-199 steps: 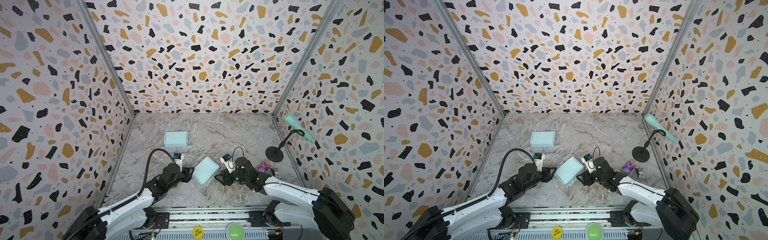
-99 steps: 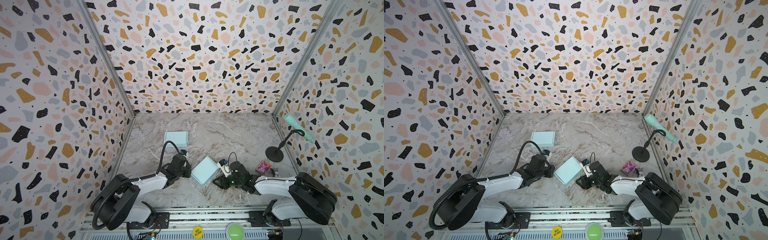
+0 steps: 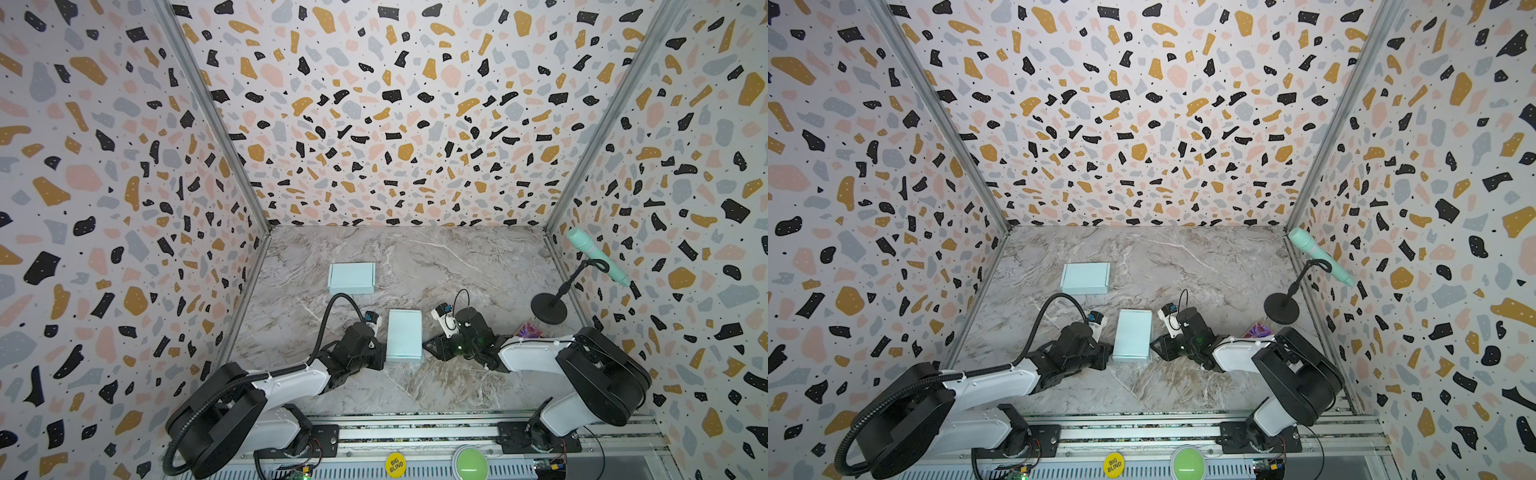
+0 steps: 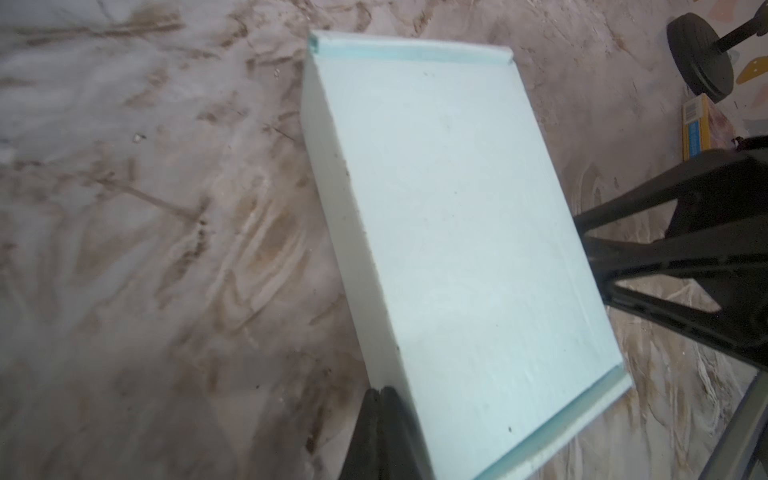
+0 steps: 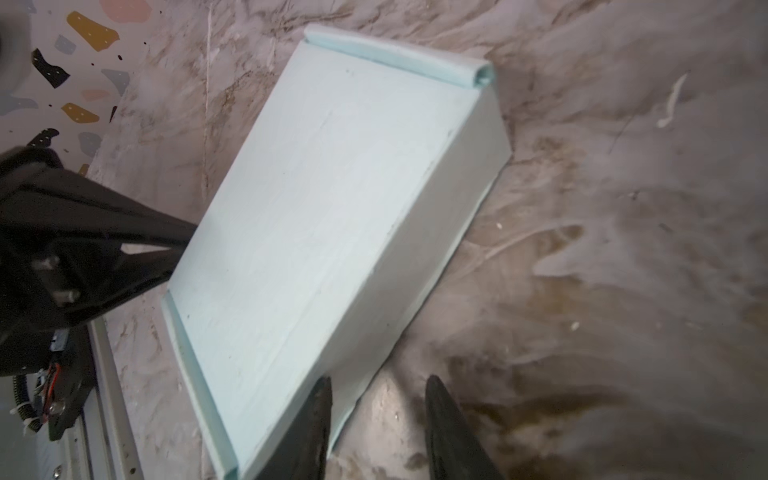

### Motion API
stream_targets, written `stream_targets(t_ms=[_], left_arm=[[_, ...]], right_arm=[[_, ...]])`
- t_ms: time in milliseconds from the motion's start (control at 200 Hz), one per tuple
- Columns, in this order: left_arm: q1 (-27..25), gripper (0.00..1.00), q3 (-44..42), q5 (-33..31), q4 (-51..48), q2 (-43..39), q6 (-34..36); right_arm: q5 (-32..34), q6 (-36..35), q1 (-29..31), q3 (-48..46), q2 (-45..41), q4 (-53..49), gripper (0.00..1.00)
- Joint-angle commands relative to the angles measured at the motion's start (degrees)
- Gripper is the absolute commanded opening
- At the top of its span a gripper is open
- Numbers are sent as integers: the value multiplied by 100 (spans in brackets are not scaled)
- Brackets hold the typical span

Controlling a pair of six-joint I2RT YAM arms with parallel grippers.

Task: Fold the paper box

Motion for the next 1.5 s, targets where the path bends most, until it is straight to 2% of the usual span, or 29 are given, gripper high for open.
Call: stream_targets(t_ms=[0, 536, 1011, 1497], left_arm=[[-199, 4, -141, 58, 506, -109, -257], [-201, 4, -447, -92, 440, -320, -385], [-444, 4, -500, -201, 412, -445, -617], [-734, 4, -695, -283, 729, -541, -933]], right_arm=[[-106, -150, 43, 227, -6, -137, 38], [207, 25, 2, -767, -748, -282, 33], [373, 94, 424, -441, -408, -253, 20], [416, 234, 716, -316, -213, -139, 16]])
